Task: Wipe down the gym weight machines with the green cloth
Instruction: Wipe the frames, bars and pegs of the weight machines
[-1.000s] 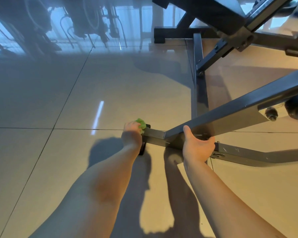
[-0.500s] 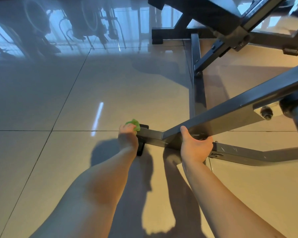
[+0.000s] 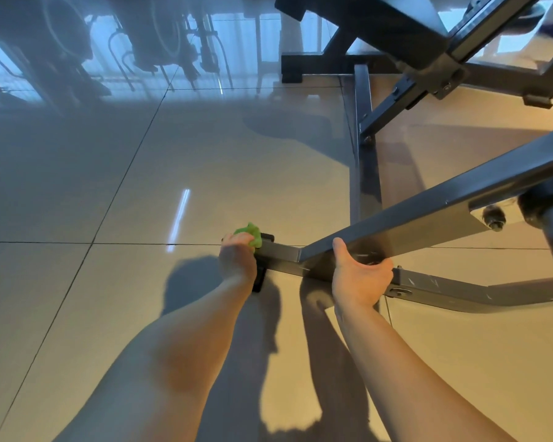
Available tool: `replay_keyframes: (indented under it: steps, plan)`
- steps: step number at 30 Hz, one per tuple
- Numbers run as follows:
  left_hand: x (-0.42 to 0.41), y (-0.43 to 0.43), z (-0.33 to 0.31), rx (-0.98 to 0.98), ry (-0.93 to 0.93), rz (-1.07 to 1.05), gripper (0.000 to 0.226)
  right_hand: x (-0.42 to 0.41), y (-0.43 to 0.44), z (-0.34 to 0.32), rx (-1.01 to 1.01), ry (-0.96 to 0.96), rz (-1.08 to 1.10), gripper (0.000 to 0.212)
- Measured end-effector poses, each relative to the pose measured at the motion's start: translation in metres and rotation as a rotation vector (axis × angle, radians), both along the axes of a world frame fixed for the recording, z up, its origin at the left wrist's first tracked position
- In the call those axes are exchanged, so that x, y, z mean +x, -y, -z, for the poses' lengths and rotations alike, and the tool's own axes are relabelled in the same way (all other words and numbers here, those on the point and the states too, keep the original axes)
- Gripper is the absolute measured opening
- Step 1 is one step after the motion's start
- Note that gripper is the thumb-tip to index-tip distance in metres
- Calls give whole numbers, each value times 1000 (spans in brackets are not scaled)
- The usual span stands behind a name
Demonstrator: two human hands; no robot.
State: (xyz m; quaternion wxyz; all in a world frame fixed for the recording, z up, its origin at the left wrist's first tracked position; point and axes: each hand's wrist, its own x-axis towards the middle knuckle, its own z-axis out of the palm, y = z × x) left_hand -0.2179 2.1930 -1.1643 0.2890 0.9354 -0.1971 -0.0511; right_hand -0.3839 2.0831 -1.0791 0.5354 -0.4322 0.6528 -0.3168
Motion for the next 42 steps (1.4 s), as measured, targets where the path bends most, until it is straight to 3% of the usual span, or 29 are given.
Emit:
replay_keyframes:
  steps: [6,8,14,18,23,26,30,33,36,42]
  plan:
    - [-47,15,-9,-37,65,428,23,1,-3,0,-26,15,5,95]
    - [-21,2,-8,10,98,395,22,1,-2,2,-23,20,2,94]
    - [15,-15,-3,94,24,-15,23,3,-1,5,-6,-10,-21,102]
    - [-21,-3,-7,78,33,175,23,3,-2,5,-9,0,-14,102]
    - [-43,13,-26,96,-289,467,29,-2,-8,6,-61,41,3,106]
    - [-38,11,-49,93,-479,497,33,-8,-16,14,-30,40,-67,113]
    - [-41,9,-67,-3,-598,518,23,-25,-35,27,43,4,-165,73]
    - [-49,13,-77,76,-571,604,17,-33,-47,29,206,212,-267,42]
    - [-58,17,-79,116,-620,720,20,-39,-49,25,346,433,-244,38]
    - [-68,35,-85,-26,-686,722,13,-52,-41,33,285,321,-60,36]
